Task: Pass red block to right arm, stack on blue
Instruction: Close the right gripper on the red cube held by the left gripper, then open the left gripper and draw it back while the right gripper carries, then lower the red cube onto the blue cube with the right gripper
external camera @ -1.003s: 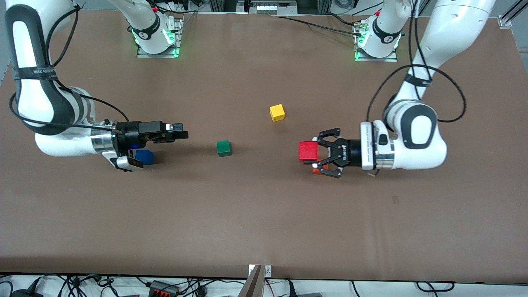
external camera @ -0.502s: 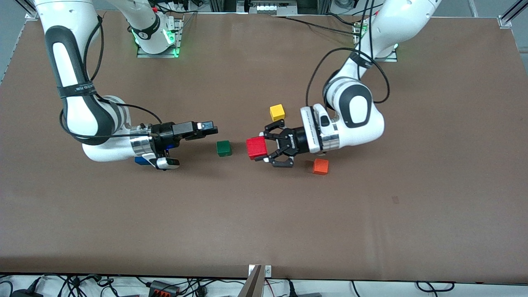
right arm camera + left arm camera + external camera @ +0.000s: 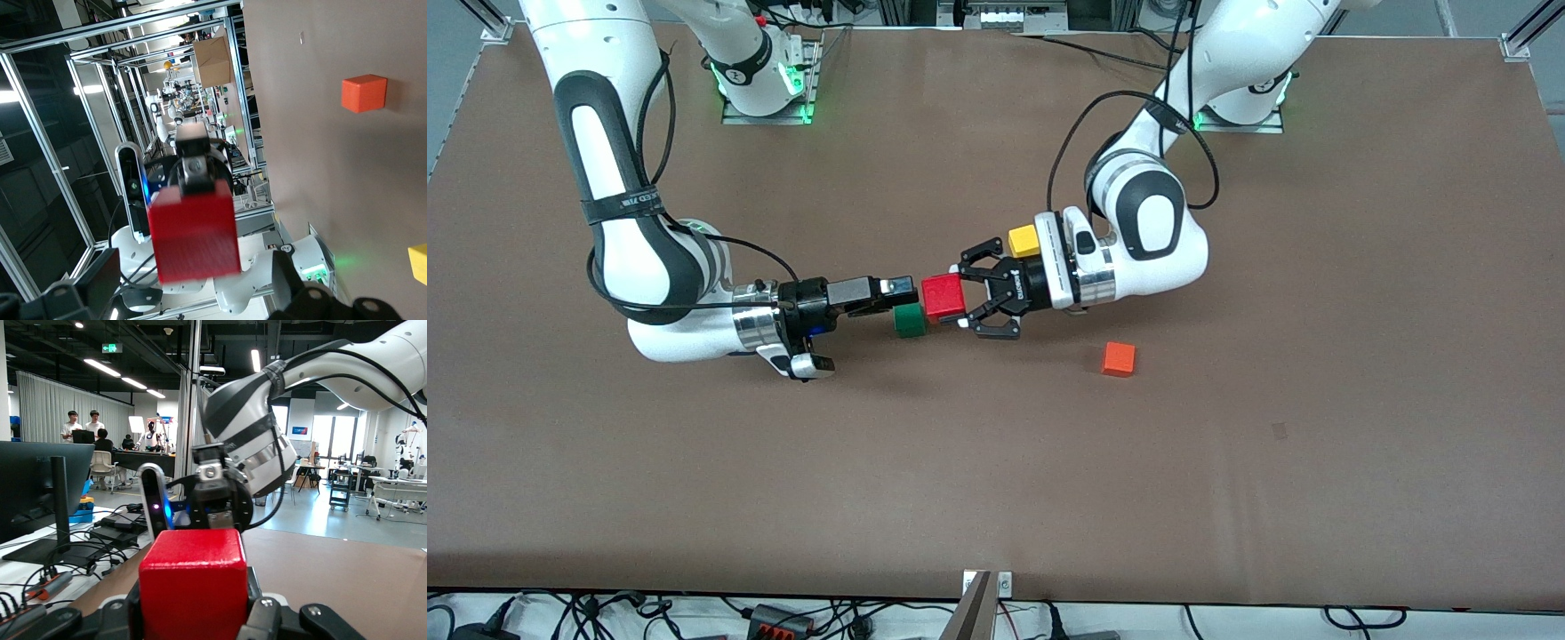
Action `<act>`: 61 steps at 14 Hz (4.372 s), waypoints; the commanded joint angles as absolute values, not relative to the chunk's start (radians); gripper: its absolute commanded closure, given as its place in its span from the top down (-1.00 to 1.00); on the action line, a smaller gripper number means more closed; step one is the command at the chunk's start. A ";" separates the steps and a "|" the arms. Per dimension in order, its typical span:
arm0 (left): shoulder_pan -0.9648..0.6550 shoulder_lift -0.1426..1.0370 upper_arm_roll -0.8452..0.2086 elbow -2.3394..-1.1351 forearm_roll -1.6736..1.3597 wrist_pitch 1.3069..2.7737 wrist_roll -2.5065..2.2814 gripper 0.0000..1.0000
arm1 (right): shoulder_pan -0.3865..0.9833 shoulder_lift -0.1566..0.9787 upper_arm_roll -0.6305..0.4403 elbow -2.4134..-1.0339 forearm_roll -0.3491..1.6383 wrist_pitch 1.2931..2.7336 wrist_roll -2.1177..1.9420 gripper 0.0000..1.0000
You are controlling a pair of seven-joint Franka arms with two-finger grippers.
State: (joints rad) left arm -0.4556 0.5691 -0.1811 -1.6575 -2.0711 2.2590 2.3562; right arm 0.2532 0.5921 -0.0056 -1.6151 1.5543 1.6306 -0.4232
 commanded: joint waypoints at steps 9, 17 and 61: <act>-0.469 0.568 -0.172 -1.655 -2.114 2.281 2.418 -0.66 | 0.293 0.647 -0.012 -1.537 1.566 1.621 -0.382 1.00; -0.469 0.568 -0.172 -1.655 -2.114 2.281 2.419 -0.66 | 0.299 0.649 -0.012 -1.526 1.562 1.626 -0.390 -0.47; -0.132 0.344 -0.120 -1.620 0.082 1.683 0.536 1.00 | 0.213 0.437 -0.103 -1.813 -0.052 2.051 0.129 -1.00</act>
